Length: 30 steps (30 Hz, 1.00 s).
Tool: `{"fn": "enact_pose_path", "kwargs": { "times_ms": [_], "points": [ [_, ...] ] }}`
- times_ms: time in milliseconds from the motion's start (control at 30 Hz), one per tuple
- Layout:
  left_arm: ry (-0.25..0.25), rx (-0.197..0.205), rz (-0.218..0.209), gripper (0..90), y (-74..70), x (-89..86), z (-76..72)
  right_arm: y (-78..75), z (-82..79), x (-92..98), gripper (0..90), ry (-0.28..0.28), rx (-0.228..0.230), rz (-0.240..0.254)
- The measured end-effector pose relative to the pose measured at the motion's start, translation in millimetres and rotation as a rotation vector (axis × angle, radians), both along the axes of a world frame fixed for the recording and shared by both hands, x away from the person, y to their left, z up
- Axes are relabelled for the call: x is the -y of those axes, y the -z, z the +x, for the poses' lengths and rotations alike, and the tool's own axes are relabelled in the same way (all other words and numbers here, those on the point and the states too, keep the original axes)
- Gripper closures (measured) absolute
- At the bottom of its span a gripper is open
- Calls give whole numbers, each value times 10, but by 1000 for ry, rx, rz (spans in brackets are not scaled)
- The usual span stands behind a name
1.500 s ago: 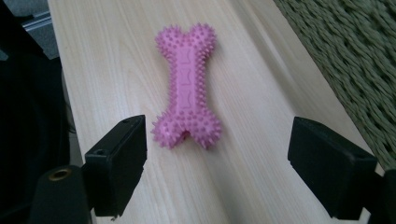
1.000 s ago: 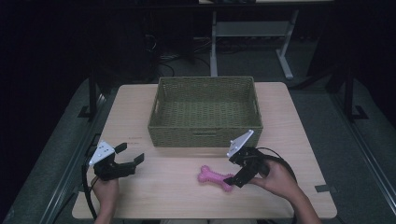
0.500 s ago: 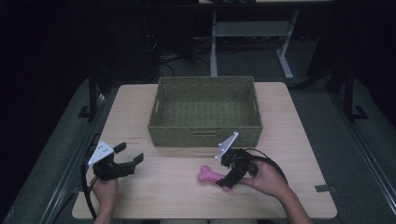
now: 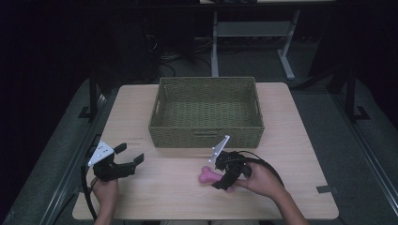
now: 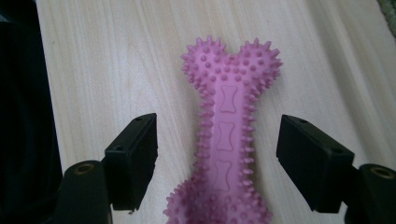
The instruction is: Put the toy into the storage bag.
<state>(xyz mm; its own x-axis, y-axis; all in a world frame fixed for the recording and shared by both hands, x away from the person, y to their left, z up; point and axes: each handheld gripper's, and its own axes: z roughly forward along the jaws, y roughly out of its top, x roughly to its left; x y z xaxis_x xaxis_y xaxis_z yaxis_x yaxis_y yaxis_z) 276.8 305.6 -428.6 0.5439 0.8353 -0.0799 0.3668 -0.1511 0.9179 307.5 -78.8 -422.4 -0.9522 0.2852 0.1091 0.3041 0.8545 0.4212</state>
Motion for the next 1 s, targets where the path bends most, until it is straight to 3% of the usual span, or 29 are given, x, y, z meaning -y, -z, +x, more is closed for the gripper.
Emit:
{"fn": "enact_pose_path", "kwargs": {
  "times_ms": [433, 1000],
  "points": [
    [0, 3, -1, 136, -1, 0, 1, 71, 31, -40, 334, 9, -14, -26],
    [-4, 4, -7, 136, -3, -16, 0, 130, 37, -83, 434, -1, 0, -59]
  ]
}}
